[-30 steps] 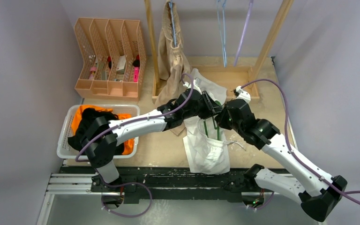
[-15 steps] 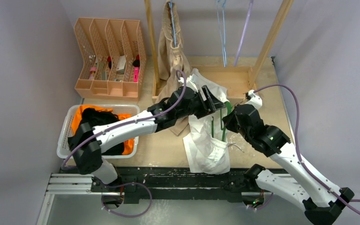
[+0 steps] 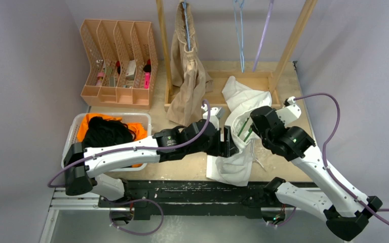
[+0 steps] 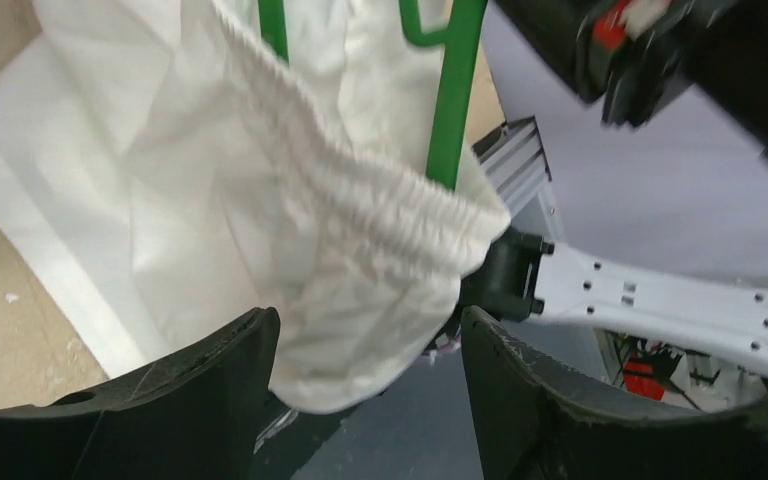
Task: Remove the shorts from the hanger
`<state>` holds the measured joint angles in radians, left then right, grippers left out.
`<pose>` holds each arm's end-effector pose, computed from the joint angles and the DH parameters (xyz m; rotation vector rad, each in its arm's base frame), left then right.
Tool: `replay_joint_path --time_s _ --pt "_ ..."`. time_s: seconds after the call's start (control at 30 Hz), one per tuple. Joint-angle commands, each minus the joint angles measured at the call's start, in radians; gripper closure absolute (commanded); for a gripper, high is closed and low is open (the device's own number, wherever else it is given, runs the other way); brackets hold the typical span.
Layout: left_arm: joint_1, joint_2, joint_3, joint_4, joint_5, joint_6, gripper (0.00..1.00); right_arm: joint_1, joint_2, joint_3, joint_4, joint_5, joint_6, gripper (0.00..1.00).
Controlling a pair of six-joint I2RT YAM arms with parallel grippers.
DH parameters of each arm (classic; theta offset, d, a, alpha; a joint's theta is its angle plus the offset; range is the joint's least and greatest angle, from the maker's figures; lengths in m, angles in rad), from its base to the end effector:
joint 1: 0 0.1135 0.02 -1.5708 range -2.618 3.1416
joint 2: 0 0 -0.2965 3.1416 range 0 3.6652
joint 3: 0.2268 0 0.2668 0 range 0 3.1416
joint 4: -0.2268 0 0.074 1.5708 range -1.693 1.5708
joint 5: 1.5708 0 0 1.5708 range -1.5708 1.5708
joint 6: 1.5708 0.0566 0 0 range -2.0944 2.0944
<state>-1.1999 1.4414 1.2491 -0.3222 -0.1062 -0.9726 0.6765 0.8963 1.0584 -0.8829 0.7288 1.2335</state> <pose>0.1367 -0.3350 0.3526 0.1915 2.3117 -1.1396 0.1554 0.0764 0.3695 0.9126 1.8918 0.3087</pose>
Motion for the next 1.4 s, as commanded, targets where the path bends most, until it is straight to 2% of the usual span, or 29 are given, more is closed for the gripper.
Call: replay_joint_path --time_s 0.0,0.17,0.4,0.53,0.7,0.73,0.77,0.8,0.9,0.97,1.37 --pt "-0.027 -0.102 -0.062 0.079 -0.067 0.044 0.33 -0.003 0.04 0.093 -0.028 0.142 0.085 1.0" --pt "-0.028 -0.052 0.018 0.084 -0.09 0.107 0.33 -0.003 0.048 0.094 0.0 0.12 0.043 1.0" --pt "-0.049 0.084 0.2 -0.054 -0.124 0.218 0.36 -0.003 0.003 0.039 0.055 0.047 -0.016 1.0" --pt "-0.049 0.102 0.186 -0.021 -0.114 0.201 0.53 -0.003 -0.01 0.017 0.068 0.029 -0.016 1.0" --pt "-0.048 0.099 0.148 -0.002 -0.11 0.186 0.8 -0.003 -0.004 0.017 0.065 0.03 -0.019 1.0" --pt "-0.048 0.097 0.141 0.006 -0.097 0.187 0.82 -0.003 -0.002 0.018 0.065 0.03 -0.019 1.0" --pt "-0.049 0.097 0.137 0.011 -0.088 0.187 0.81 -0.003 -0.002 0.019 0.065 0.029 -0.02 1.0" --pt "-0.049 0.094 0.135 0.012 -0.083 0.186 0.76 -0.003 -0.002 0.018 0.067 0.032 -0.021 1.0" --pt "-0.049 0.082 0.129 0.026 -0.082 0.179 0.53 -0.003 -0.001 0.014 0.065 0.035 -0.02 1.0" --pt "-0.049 0.077 0.131 0.031 -0.072 0.178 0.43 -0.003 0.0 0.011 0.068 0.035 -0.019 1.0" --pt "-0.056 0.114 0.165 0.042 0.007 0.196 0.4 -0.003 0.021 0.007 0.084 0.018 -0.028 1.0"
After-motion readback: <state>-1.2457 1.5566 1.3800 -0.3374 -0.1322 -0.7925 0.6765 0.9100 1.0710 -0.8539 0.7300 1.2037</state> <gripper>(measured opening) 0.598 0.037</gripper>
